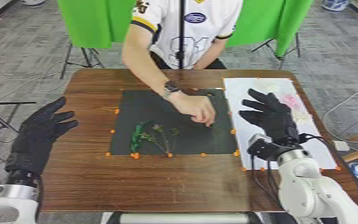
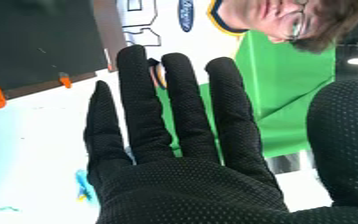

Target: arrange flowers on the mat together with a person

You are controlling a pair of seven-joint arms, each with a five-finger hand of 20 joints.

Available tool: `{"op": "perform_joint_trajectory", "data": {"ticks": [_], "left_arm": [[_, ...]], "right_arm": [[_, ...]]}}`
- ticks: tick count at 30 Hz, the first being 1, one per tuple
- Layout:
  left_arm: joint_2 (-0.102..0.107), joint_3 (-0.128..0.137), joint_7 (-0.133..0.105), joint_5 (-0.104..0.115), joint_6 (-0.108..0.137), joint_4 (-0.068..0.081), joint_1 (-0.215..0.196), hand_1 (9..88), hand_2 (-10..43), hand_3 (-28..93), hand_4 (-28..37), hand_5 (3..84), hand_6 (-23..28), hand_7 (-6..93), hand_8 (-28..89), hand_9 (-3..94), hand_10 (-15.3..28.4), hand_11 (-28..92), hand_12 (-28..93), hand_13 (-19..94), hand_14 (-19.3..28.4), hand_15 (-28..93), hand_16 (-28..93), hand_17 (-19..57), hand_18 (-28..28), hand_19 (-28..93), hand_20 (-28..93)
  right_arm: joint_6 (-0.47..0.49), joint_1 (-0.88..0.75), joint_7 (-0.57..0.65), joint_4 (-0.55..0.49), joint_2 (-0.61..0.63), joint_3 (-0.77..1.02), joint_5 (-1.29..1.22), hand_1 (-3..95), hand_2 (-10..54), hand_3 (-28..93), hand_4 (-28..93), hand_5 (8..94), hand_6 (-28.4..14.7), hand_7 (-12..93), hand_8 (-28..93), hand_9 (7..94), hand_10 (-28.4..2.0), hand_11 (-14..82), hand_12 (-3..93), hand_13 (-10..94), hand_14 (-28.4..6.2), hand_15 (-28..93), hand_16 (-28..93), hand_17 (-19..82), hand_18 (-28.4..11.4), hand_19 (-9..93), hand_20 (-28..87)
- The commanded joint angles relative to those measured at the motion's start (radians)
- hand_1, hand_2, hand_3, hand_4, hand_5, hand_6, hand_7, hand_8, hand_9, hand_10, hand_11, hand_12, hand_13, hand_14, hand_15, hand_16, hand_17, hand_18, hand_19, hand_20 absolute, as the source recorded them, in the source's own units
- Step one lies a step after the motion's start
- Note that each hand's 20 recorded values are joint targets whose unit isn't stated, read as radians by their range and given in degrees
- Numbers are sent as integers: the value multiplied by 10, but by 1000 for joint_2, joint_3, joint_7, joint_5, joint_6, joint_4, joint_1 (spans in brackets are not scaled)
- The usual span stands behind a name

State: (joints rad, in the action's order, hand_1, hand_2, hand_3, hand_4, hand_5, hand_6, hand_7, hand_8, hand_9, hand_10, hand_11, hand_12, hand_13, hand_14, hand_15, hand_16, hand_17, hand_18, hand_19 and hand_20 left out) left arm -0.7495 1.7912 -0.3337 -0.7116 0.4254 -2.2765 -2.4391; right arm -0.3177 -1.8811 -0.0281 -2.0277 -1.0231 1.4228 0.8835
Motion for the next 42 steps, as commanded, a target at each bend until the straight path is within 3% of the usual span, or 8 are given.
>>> {"op": "perform_joint_trajectory", "data": {"ticks": [1,14,29,38,42], "left_arm": [[-3,-6,18,-5,0,6,2,235,50,808,-282,324,62,176,-124,308,180,328,90,223,247,608,-124,-82,224,525,93],[2,-8,2,4,9,4,-9,237,50,808,-282,324,62,174,-123,309,180,327,90,224,247,609,-124,-82,223,525,94],[3,-12,5,2,5,4,-5,239,49,808,-280,324,62,176,-123,309,181,327,90,225,248,609,-125,-83,224,526,94],[5,-11,1,6,12,2,-11,240,50,807,-280,324,63,175,-123,309,181,329,90,225,248,608,-125,-83,224,526,94],[9,-11,-6,7,14,-1,-20,240,49,808,-280,325,64,174,-123,309,180,329,91,225,248,609,-124,-83,224,526,94]], "right_arm": [[12,4,11,1,3,-7,30,169,80,756,-267,473,-6,170,-132,484,-166,167,137,357,-220,496,89,18,-247,464,204],[10,3,11,0,5,-12,26,170,81,755,-265,475,-6,171,-133,487,-166,168,137,359,-220,498,89,18,-247,466,205],[-2,-1,11,-4,7,-7,41,170,80,758,-265,475,-5,171,-133,490,-165,173,137,363,-220,505,89,20,-247,469,206],[-47,12,48,-9,31,3,134,178,72,760,-262,476,-5,175,-133,494,-168,178,138,381,-218,531,90,52,-254,514,225],[-135,35,115,-15,73,-19,261,196,59,758,-255,476,-5,174,-134,491,-169,178,137,403,-217,555,90,92,-257,571,246]]}}
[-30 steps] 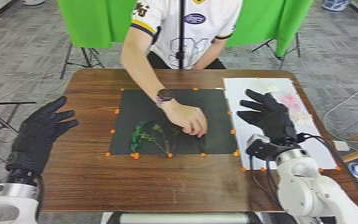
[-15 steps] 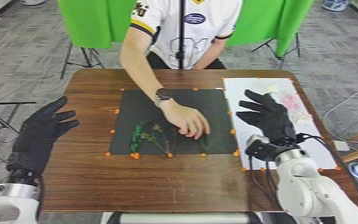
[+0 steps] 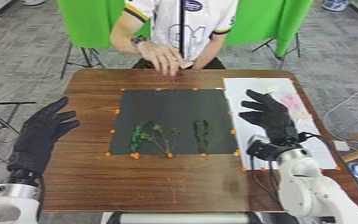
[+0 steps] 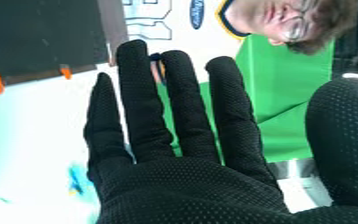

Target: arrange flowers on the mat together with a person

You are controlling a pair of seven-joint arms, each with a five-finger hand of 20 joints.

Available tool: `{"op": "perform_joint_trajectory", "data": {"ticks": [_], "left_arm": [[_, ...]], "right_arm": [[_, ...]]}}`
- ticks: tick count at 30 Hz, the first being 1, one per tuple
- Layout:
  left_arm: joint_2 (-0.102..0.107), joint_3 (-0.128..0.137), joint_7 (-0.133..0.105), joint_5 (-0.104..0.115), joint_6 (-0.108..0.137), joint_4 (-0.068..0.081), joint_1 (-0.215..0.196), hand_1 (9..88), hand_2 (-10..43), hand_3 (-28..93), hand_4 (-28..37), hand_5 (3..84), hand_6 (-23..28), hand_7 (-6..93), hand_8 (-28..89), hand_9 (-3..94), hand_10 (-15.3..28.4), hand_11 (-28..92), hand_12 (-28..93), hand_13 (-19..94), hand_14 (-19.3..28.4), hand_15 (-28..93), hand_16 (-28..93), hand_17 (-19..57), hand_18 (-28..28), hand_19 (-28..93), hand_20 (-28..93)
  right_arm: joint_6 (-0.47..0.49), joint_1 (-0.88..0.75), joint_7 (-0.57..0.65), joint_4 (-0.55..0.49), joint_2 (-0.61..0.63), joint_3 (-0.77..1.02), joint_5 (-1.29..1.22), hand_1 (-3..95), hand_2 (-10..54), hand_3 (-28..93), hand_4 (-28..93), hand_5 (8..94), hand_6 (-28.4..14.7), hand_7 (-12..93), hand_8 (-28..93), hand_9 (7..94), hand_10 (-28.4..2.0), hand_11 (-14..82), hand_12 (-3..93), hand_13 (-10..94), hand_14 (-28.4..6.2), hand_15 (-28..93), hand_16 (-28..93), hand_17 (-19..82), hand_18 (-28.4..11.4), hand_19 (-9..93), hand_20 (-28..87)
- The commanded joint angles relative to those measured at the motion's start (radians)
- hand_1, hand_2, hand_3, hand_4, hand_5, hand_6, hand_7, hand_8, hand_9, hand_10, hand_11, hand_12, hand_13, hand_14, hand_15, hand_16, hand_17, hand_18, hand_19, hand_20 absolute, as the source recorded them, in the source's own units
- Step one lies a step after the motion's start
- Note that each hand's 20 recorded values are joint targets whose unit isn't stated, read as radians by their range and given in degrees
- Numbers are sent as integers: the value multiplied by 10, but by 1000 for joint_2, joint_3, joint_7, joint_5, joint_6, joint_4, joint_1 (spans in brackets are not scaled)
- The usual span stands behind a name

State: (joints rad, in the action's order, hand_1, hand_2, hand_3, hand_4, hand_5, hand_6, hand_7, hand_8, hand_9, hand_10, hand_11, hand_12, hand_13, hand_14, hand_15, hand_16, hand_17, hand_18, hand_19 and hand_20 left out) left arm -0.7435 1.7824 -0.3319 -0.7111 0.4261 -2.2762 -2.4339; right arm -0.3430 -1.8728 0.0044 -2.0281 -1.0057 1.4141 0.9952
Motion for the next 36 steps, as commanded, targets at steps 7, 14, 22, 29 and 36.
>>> {"op": "perform_joint_trajectory", "data": {"ticks": [7,14,22,29,36], "left_arm": [[5,-7,-10,9,14,-2,-24,241,50,807,-279,325,64,176,-122,309,180,331,90,225,249,609,-124,-82,224,526,94],[2,-4,-5,7,14,-2,-23,242,49,807,-278,326,64,179,-122,310,180,333,90,225,249,610,-124,-82,223,526,94],[9,-13,-26,32,11,-2,-21,243,47,810,-276,326,66,180,-123,314,184,340,92,227,249,611,-125,-83,224,527,94],[9,-9,-42,46,15,-3,-32,244,46,811,-276,328,66,182,-123,317,186,343,92,228,249,612,-125,-82,224,527,94],[13,-16,-47,46,9,1,-27,245,46,810,-275,328,67,184,-124,318,186,347,93,228,250,613,-125,-82,223,528,94]], "right_arm": [[-209,128,389,-11,98,-94,516,215,40,749,-241,468,-16,171,-130,460,-179,176,137,454,-215,634,84,206,-248,715,274],[-100,183,621,31,115,-138,783,258,11,734,-217,450,-22,164,-124,446,-180,171,139,526,-186,727,85,308,-225,878,227],[-13,250,770,98,146,-231,1037,306,-25,747,-213,458,-17,181,-128,443,-174,188,144,540,-176,736,94,340,-217,931,142],[191,255,816,130,163,-248,1178,336,-53,749,-213,451,-9,188,-132,424,-175,183,144,529,-171,730,95,344,-217,932,139],[233,321,821,198,185,-335,1244,381,-78,755,-221,459,9,200,-138,442,-172,198,148,541,-164,730,94,347,-218,932,132]]}}
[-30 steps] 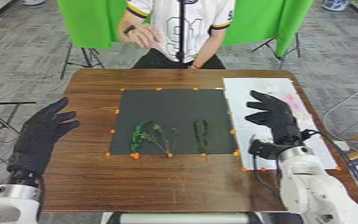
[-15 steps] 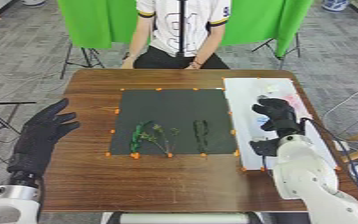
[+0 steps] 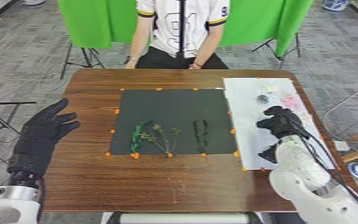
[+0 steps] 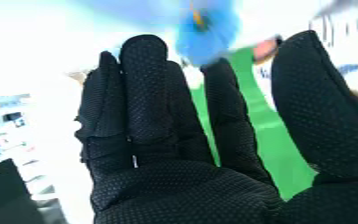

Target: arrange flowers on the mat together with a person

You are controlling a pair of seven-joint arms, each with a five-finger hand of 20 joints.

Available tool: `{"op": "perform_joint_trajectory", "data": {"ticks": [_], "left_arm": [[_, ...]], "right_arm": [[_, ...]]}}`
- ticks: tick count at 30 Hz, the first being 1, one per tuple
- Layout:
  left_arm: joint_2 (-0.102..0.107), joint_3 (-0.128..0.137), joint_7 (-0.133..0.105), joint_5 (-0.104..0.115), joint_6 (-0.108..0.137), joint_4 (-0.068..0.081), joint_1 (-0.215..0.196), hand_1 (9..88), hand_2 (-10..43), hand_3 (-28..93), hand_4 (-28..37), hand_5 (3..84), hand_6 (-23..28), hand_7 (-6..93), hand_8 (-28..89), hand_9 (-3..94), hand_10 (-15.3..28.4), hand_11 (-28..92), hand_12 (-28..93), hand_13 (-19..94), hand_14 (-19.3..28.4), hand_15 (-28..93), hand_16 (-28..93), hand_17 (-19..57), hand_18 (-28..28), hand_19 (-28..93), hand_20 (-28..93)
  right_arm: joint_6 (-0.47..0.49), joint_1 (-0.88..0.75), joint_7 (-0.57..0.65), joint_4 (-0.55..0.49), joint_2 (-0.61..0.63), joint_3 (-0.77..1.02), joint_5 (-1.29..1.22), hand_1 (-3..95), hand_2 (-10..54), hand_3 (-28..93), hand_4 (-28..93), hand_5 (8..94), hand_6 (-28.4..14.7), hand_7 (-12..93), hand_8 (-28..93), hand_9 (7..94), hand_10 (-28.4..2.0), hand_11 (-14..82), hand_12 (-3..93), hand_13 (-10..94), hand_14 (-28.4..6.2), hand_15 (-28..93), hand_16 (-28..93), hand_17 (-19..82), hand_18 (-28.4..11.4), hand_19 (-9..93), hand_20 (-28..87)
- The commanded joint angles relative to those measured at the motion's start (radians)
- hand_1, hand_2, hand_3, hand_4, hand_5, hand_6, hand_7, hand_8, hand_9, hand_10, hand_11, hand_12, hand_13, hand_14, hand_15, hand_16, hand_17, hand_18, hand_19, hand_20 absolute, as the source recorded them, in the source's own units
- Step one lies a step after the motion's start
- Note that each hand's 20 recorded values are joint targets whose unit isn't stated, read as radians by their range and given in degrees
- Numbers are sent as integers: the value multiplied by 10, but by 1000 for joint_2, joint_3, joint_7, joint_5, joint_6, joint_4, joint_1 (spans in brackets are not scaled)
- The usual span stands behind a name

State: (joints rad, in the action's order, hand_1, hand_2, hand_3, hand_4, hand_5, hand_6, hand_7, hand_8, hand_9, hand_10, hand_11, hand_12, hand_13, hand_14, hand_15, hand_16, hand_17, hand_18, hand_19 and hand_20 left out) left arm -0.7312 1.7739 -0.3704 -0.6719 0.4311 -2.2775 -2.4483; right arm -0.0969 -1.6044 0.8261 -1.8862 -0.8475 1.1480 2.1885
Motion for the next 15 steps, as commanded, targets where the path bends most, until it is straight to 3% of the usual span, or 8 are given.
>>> {"op": "perform_joint_trajectory", "data": {"ticks": [1,5,9,11,13,15], "left_arm": [[4,-10,-11,8,6,2,-12,245,46,810,-275,328,67,184,-124,318,187,347,92,228,250,613,-126,-82,223,528,94],[6,-15,-13,8,2,4,-12,245,46,810,-274,328,67,185,-124,318,186,348,92,228,250,613,-126,-82,224,528,95],[9,-15,-18,10,2,3,-15,245,45,810,-274,329,67,185,-125,318,186,348,92,228,250,613,-126,-82,224,528,95],[12,-16,-21,11,2,4,-15,245,45,811,-275,328,67,185,-125,318,186,348,92,229,250,613,-126,-82,224,528,95],[13,-13,-25,12,3,2,-20,245,45,811,-275,328,67,184,-125,318,186,348,92,229,250,613,-125,-82,224,528,95],[14,-7,-24,12,2,0,-29,245,45,811,-275,328,67,186,-125,318,186,348,92,229,250,613,-126,-82,224,528,94]], "right_arm": [[-23,64,0,65,32,-88,65,384,-80,755,-222,460,11,201,-139,444,-171,199,148,543,-163,729,94,349,-218,932,131],[-67,96,11,102,50,-159,136,424,-93,735,-236,508,26,214,-146,497,-153,217,146,578,-144,719,102,370,-211,932,122],[-149,131,44,154,60,-238,204,488,-95,711,-267,604,27,217,-125,610,-119,245,145,654,-110,682,123,412,-189,932,119],[-188,143,57,171,63,-263,223,577,-95,620,-276,691,24,242,-37,745,-89,134,254,709,-84,644,174,462,-157,932,128],[-218,141,69,178,65,-273,239,615,-95,591,-279,766,34,256,3,845,-66,93,307,760,-65,623,185,499,-139,932,149],[-235,136,71,180,65,-273,261,630,-95,577,-282,805,43,258,17,888,-58,93,322,789,-59,615,182,519,-130,932,164]]}}
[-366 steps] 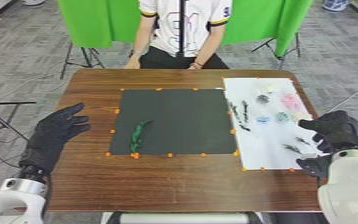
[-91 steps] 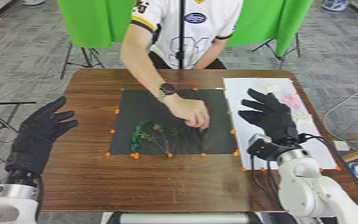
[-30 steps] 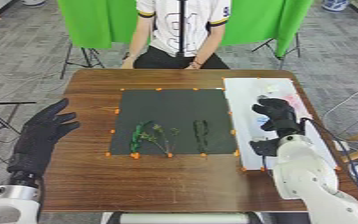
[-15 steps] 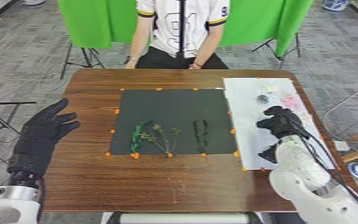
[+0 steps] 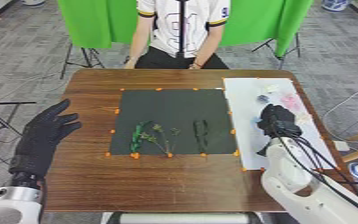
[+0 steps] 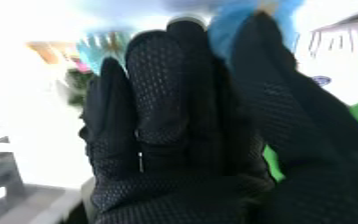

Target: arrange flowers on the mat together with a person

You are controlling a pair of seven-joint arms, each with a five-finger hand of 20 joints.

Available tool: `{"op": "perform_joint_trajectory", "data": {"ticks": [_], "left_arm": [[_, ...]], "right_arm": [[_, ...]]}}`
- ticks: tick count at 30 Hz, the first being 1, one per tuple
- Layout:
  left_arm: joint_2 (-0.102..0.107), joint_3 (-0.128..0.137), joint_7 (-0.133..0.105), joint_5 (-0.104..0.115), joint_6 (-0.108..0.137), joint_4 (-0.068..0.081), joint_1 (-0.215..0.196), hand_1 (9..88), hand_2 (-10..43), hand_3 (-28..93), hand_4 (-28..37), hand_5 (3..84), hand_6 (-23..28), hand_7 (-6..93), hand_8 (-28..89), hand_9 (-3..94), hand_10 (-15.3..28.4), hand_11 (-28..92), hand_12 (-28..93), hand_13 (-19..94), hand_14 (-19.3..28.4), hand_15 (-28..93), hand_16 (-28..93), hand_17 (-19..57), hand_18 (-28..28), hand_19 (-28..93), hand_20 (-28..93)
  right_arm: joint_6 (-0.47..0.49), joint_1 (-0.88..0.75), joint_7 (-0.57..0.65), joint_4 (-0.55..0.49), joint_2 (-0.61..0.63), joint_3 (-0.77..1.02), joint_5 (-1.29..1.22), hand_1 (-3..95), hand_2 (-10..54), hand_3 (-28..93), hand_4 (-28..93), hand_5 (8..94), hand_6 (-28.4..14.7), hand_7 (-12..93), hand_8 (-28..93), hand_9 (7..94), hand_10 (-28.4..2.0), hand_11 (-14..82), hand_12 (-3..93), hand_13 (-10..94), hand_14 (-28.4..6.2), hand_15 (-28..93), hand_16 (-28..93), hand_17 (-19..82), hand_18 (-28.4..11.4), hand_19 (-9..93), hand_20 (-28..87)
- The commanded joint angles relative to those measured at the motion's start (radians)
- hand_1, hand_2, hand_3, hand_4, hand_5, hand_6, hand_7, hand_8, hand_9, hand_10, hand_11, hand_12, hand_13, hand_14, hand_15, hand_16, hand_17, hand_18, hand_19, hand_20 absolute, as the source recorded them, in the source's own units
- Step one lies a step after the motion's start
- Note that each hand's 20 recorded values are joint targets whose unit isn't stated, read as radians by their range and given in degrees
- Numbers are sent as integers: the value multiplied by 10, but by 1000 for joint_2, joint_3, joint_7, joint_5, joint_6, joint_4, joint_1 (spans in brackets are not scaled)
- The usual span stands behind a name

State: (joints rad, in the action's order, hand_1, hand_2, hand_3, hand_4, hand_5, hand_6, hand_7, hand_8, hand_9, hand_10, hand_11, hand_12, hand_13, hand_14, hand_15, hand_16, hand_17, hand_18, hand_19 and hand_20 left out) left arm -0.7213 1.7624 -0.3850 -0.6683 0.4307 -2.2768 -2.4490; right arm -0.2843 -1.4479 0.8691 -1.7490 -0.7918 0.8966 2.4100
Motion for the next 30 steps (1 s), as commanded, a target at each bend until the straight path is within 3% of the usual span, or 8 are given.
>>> {"op": "perform_joint_trajectory", "data": {"ticks": [1,6,8,11,14,19,24,30], "left_arm": [[3,12,-7,9,-1,-3,-35,245,45,811,-275,328,67,186,-125,318,186,348,92,229,250,613,-126,-82,224,528,94],[4,47,-25,27,-5,-17,-68,244,46,811,-274,329,67,186,-126,318,186,348,92,228,250,613,-126,-82,224,529,94],[-1,80,-37,37,-17,-31,-90,245,46,810,-274,328,67,186,-125,318,186,347,91,228,250,613,-126,-82,224,529,94],[-23,137,-18,9,-31,-52,-101,244,46,810,-274,328,68,186,-125,318,187,347,91,228,250,613,-125,-82,224,529,94],[-37,198,-32,4,-32,-76,-125,244,45,809,-273,328,68,184,-125,316,186,346,91,228,250,613,-125,-82,224,530,94],[-47,252,-46,18,-43,-102,-125,241,42,805,-274,329,67,182,-124,315,185,343,92,229,250,611,-125,-80,229,542,102],[-38,242,-25,4,-54,-102,-77,242,42,803,-274,328,66,178,-121,316,185,339,94,232,252,613,-121,-78,232,548,108],[-14,170,-1,0,-66,-70,14,242,42,801,-272,329,66,176,-119,316,184,337,95,235,254,616,-120,-77,232,548,110]], "right_arm": [[-60,-21,31,43,9,-23,49,636,-95,570,-282,813,46,255,18,901,-57,96,322,796,-55,615,181,525,-128,932,171],[-127,-29,47,12,15,-11,94,637,-95,567,-282,827,51,247,21,921,-47,104,336,810,-51,613,185,536,-127,932,192],[-159,-17,37,-20,20,-15,115,636,-95,568,-282,828,52,245,22,923,-46,105,340,811,-51,613,186,537,-127,932,195],[-199,47,5,-78,25,-60,118,631,-95,574,-283,827,53,245,24,924,-44,106,346,812,-48,612,190,536,-127,932,201],[-213,160,-56,-116,12,-157,103,626,-95,579,-283,826,54,245,24,924,-43,106,352,810,-45,612,195,535,-126,932,207],[-216,405,-161,-113,-77,-386,32,612,-95,597,-283,819,59,252,25,924,-41,110,362,807,-41,615,204,530,-126,932,223],[-176,557,-271,-20,-252,-548,10,606,-95,602,-283,818,58,256,22,925,-41,118,372,805,-39,620,208,529,-126,932,232],[-90,607,-345,100,-416,-650,11,602,-95,609,-283,817,58,258,22,924,-40,121,377,804,-38,623,211,527,-126,932,242]]}}
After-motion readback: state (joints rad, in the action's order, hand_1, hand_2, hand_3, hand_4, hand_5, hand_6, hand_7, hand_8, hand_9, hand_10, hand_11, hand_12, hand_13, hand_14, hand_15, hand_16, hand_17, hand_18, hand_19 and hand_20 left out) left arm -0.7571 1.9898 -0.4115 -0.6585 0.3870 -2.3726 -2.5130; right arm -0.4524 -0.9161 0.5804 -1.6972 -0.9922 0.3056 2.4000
